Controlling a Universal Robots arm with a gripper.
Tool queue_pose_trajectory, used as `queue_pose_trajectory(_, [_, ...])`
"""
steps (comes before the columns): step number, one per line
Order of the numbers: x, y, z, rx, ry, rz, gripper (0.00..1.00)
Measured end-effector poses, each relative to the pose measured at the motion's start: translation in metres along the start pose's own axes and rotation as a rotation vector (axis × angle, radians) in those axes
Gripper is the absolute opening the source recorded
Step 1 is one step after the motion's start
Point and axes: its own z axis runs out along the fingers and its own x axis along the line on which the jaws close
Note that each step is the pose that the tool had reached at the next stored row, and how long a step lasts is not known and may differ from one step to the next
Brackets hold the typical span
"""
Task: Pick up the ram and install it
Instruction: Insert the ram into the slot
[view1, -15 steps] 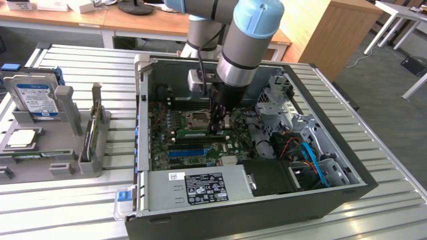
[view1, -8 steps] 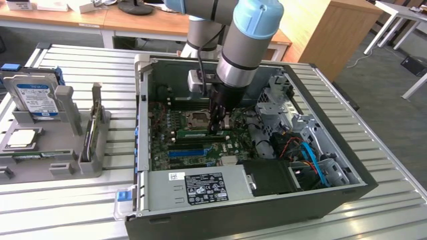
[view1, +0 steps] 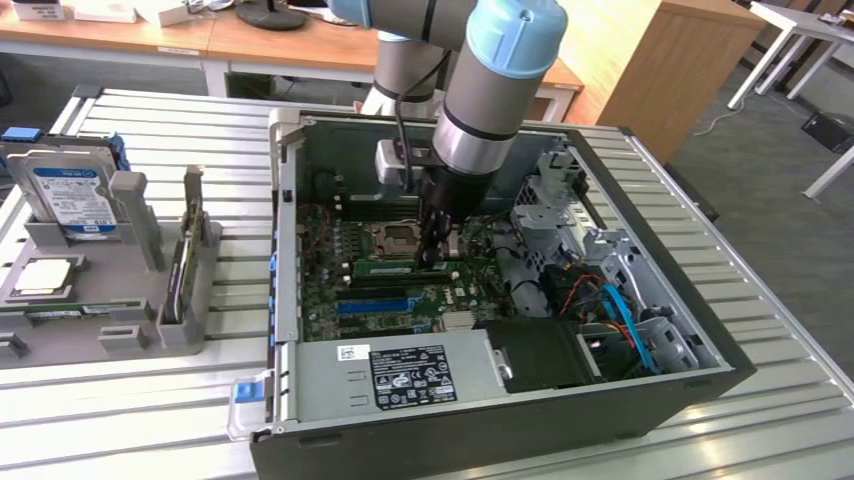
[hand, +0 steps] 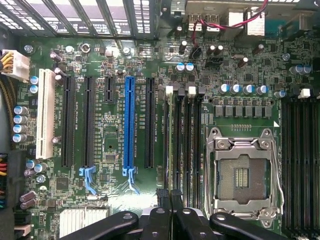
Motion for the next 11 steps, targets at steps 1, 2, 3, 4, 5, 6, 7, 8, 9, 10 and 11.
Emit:
queue_pose_trajectory(1, [0.0, 0.0, 0.0, 0.0, 0.0, 0.0, 0.12])
queue_pose_trajectory(2, [0.0, 0.0, 0.0, 0.0, 0.0, 0.001, 0.12])
queue_pose_trajectory(3, [0.0, 0.0, 0.0, 0.0, -0.0001, 0.001, 0.12])
queue_pose_trajectory(4, [0.0, 0.0, 0.0002, 0.0, -0.0002, 0.001, 0.12])
queue_pose_trajectory(5, [0.0, 0.0, 0.0007, 0.0002, -0.0004, 0.001, 0.12])
queue_pose_trajectory(6, [0.0001, 0.0, 0.0009, 0.0001, -0.0002, 0.001, 0.12])
queue_pose_trajectory(7, [0.0001, 0.0, 0.0009, 0.0, 0.0, 0.001, 0.12])
queue_pose_trajectory(8, [0.0001, 0.0, 0.0009, 0.0, 0.0001, 0.001, 0.12])
queue_pose_trajectory(9, [0.0, 0.0, 0.001, 0.0, 0.0, 0.001, 0.12])
queue_pose_trajectory(10, [0.0001, -0.0001, 0.0011, 0.0, 0.0, 0.001, 0.12])
queue_pose_trajectory(11, [0.0001, 0.0, 0.0011, 0.0, 0.0, 0.001, 0.12])
